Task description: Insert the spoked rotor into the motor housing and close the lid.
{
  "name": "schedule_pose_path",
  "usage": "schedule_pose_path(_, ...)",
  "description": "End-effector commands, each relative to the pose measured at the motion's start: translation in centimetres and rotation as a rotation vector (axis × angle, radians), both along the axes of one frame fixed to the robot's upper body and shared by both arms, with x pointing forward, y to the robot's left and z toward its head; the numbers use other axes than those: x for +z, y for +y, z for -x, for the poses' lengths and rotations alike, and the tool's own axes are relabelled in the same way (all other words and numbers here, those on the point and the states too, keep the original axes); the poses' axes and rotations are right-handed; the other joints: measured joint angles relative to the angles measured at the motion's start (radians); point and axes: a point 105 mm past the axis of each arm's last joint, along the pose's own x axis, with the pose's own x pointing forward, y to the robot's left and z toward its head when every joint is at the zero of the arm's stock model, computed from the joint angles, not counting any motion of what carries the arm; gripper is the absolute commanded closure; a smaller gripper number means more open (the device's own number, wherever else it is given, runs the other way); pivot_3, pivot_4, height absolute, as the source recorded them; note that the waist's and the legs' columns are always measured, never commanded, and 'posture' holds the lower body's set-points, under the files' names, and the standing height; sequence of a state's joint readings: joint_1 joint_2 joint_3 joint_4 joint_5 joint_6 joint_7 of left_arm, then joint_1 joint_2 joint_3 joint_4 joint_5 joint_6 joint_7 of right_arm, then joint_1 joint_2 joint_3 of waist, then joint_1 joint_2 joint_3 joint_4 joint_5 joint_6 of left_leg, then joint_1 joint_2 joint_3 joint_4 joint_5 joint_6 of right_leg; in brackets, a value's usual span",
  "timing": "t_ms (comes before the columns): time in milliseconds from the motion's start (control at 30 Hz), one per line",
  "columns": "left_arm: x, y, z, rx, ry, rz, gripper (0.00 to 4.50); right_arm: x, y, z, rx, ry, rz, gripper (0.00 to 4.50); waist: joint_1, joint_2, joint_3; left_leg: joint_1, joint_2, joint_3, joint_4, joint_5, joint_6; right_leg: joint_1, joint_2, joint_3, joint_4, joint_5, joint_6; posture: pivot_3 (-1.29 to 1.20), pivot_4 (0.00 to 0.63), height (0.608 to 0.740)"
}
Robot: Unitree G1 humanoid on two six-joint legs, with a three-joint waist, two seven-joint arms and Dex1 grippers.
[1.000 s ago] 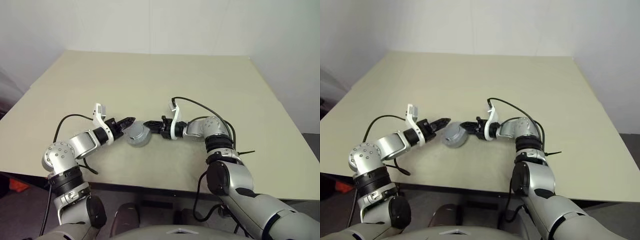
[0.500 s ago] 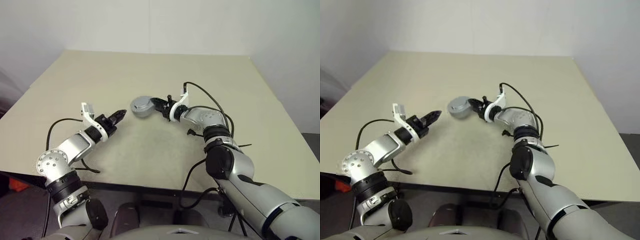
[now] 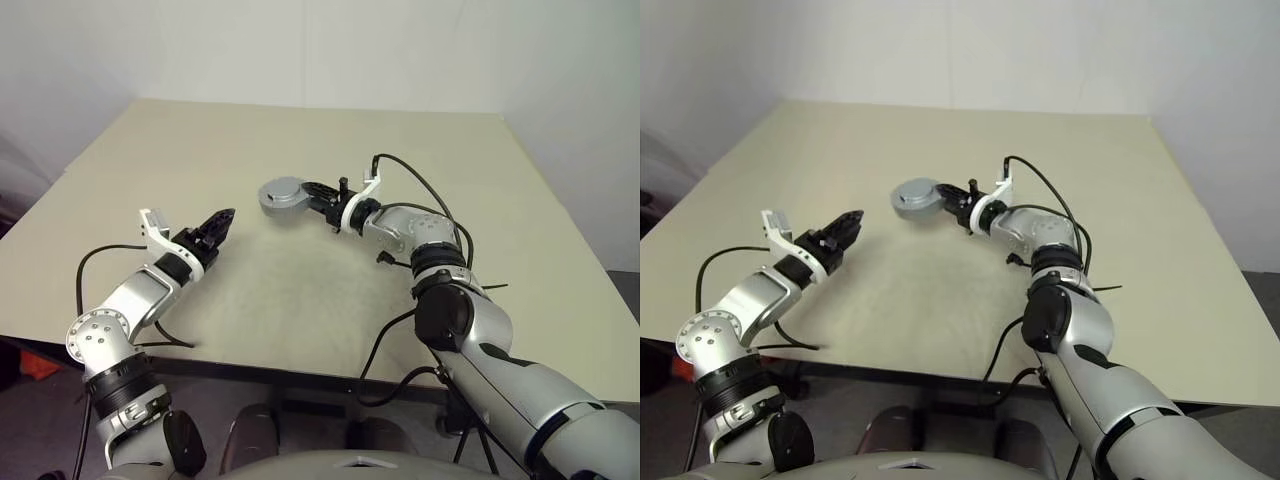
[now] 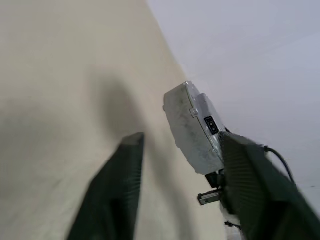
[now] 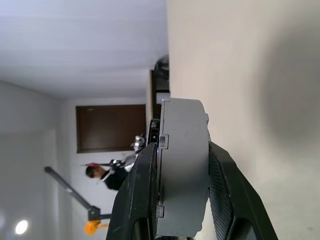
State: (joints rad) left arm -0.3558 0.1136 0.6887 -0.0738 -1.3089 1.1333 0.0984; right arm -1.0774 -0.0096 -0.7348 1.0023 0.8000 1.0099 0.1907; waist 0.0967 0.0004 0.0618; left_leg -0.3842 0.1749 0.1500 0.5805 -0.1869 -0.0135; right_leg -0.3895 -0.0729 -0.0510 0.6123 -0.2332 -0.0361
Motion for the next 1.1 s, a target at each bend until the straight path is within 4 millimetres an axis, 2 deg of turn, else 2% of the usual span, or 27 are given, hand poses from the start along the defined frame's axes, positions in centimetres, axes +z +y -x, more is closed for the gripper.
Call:
schedule_pose_path(33,0.5,-0.9,-0.2,-0.049,0.009,0.109,0.66,5.2,0.2,-0.1,0.032,-0.131,-0.127,3.29,0.000,0.000,0.000,0.000,0.000,0.000,0.000,0.000,0.000,0.000,0.000,0.000,0.000,0.000,0.000,0.00,0.000,0.740)
schedule_pose_path(200,1.5,-2.2,0.0,-0.141,-0.014,0.212,0.66,6.8,1.3,1.8,0.159,-0.177,-0.181,3.29,0.003,0.000,0.000,0.000,0.000,0.000,0.000,0.000,0.000,0.000,0.000,0.000,0.001,0.000,0.000,0.00,0.000,0.740)
schedule_pose_path(333,2.8,-3.3,0.2,-0.205,-0.060,0.274,0.66,6.3,2.0,2.8,0.208,-0.175,-0.174,3.29,0.004,0.000,0.000,0.000,0.000,0.000,0.000,0.000,-0.001,0.000,0.000,0.000,0.002,0.000,0.001,0.00,0.000,0.740)
schedule_pose_path(500,3.8,-4.1,0.9,-0.268,-0.094,0.302,0.66,5.4,1.8,2.9,0.196,-0.160,-0.149,3.29,0.006,0.000,0.000,0.001,0.000,0.000,0.001,0.001,-0.002,0.001,0.000,0.000,0.002,0.000,0.001,0.00,0.000,0.740)
schedule_pose_path(800,3.5,-4.1,1.5,-0.278,-0.073,0.277,0.66,4.9,1.6,2.7,0.175,-0.151,-0.124,3.29,0.003,0.000,0.000,0.002,-0.001,0.000,0.000,0.003,-0.006,0.000,0.000,-0.001,0.006,0.000,0.001,0.00,0.000,0.740)
schedule_pose_path(1100,3.5,-2.9,0.5,-0.194,-0.080,0.282,0.66,5.2,1.7,3.3,0.208,-0.175,-0.127,3.29,0.002,0.000,0.000,0.002,-0.001,0.000,0.001,0.004,-0.008,0.000,0.000,-0.001,0.008,0.000,0.001,0.00,0.000,0.740)
